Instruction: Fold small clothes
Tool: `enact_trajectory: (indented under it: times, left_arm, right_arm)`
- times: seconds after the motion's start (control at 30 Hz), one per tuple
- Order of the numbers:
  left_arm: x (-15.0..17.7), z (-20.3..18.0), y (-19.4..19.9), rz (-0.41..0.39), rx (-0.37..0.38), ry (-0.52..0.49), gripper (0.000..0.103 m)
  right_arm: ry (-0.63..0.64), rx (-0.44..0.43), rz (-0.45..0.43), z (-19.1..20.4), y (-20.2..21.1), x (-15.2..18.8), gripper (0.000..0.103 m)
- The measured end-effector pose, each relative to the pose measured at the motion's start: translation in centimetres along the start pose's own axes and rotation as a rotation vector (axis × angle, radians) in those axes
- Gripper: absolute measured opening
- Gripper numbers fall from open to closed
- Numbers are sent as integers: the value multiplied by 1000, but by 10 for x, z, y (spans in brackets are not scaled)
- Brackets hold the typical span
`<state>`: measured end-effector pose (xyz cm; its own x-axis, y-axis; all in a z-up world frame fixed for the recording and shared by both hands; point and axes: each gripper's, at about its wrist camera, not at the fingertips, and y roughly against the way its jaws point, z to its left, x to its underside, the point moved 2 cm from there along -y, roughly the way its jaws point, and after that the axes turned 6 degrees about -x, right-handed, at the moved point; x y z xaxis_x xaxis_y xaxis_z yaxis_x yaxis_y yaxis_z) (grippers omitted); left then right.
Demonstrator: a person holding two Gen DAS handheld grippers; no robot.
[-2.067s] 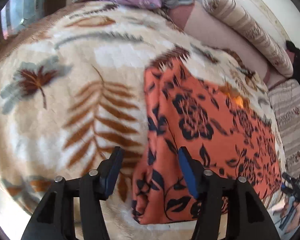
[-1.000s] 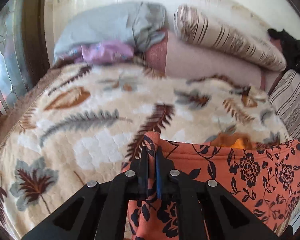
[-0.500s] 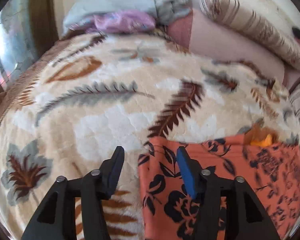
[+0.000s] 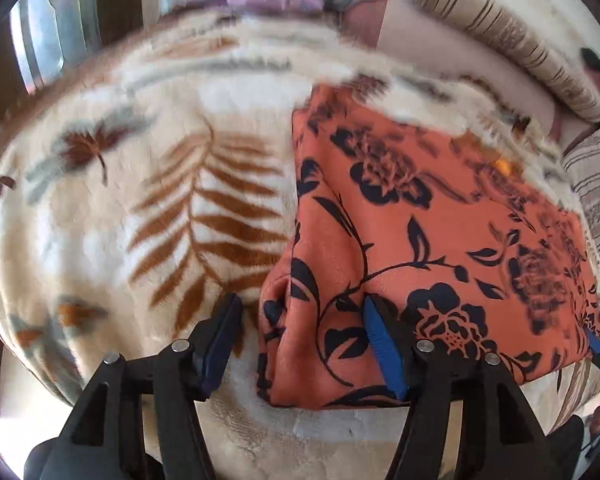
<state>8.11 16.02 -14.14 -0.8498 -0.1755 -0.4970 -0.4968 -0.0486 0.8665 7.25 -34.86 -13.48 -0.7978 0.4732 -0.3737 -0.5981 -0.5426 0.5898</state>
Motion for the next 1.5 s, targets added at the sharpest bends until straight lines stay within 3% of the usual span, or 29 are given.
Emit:
enact_trajectory:
  times: [0.07, 0.13, 0.2, 0.27, 0.33, 0.43, 0.57, 0.67, 0.8, 0.9, 0.97, 1.0, 1.07, 1.2, 1.37, 1.5]
  left_arm:
    - [3, 3, 16, -8, 18, 29, 65]
    - [8, 3, 24, -51, 9, 20, 65]
    - [16, 4, 5, 28, -64, -3, 66]
    - [18, 10, 4, 25, -48, 36, 68]
    - [15, 8, 13, 52, -52, 34, 68]
    - [7, 5, 40, -38, -40, 42, 68]
    - [-10, -16, 62, -113, 2, 16, 70]
    - [-24, -41, 69, -147, 56, -17, 73]
    - [-30, -74, 59, -166, 71, -82, 74]
    - [-28, -88, 33, -123, 64, -94, 74]
    - [-22, -92, 7, -64, 5, -108, 74]
    - [-18, -92, -7, -25, -23, -117, 75]
    - [-11, -92, -9, -100, -35, -139, 83]
    - [-9, -90, -11, -104, -26, -153, 85]
    - [-9, -88, -13, -126, -18, -155, 87]
    - [-10, -87, -13, -128, -6, -149, 87]
  right_arm:
    - [-29, 31, -17, 8, 16, 1, 81]
    - [21, -11, -70, 20, 32, 2, 84]
    - [45, -17, -86, 17, 35, 4, 88]
    - [-42, 42, -34, -15, 21, 7, 87]
    - [-106, -27, -80, -22, 28, 7, 86]
    - [-50, -8, -95, -4, 42, 2, 88]
    - [-13, -95, -82, 17, 46, -13, 88]
    - [7, -125, -56, 28, 33, -32, 88]
    - [-1, -172, 5, 37, 6, -66, 88]
    - [-71, -201, 35, 25, -22, -96, 88]
    - [-138, -235, 64, 9, -44, -116, 88]
    - [-164, -220, 57, 0, -52, -124, 88]
    - [-200, -150, 16, -25, -65, -143, 87]
    - [-352, -221, -106, -62, -66, -165, 87]
    - [-243, -166, -84, -49, -68, -162, 87]
    - [-175, -41, -63, -19, -57, -152, 88]
